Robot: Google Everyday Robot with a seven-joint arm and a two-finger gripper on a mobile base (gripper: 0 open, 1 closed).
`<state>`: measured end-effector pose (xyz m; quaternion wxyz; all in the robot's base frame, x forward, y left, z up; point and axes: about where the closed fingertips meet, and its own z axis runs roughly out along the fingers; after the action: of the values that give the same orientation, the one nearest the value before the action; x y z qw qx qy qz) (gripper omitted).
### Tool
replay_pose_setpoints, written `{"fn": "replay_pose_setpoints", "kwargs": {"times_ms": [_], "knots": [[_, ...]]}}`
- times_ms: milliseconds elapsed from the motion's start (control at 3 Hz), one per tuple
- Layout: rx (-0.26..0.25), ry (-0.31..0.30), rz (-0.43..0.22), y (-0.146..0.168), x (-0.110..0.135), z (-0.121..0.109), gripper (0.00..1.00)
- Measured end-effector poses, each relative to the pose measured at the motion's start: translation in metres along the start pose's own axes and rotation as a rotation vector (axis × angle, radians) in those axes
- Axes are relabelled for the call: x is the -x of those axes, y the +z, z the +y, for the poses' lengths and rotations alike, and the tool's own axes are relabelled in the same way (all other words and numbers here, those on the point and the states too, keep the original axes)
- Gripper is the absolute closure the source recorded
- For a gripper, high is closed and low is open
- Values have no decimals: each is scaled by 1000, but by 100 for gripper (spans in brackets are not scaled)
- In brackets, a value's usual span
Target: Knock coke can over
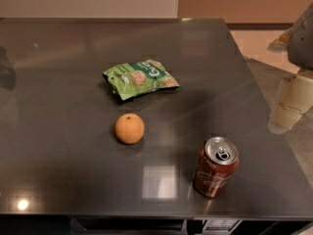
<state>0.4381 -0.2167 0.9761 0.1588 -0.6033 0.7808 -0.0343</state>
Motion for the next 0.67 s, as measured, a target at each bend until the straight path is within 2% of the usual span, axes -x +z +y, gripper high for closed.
{"fn": "replay_pose_setpoints", "kwargs": {"times_ms": [333,667], "knots": [[0,0,0,0,0,0,0],[35,-21,-30,2,4,6,0]]}}
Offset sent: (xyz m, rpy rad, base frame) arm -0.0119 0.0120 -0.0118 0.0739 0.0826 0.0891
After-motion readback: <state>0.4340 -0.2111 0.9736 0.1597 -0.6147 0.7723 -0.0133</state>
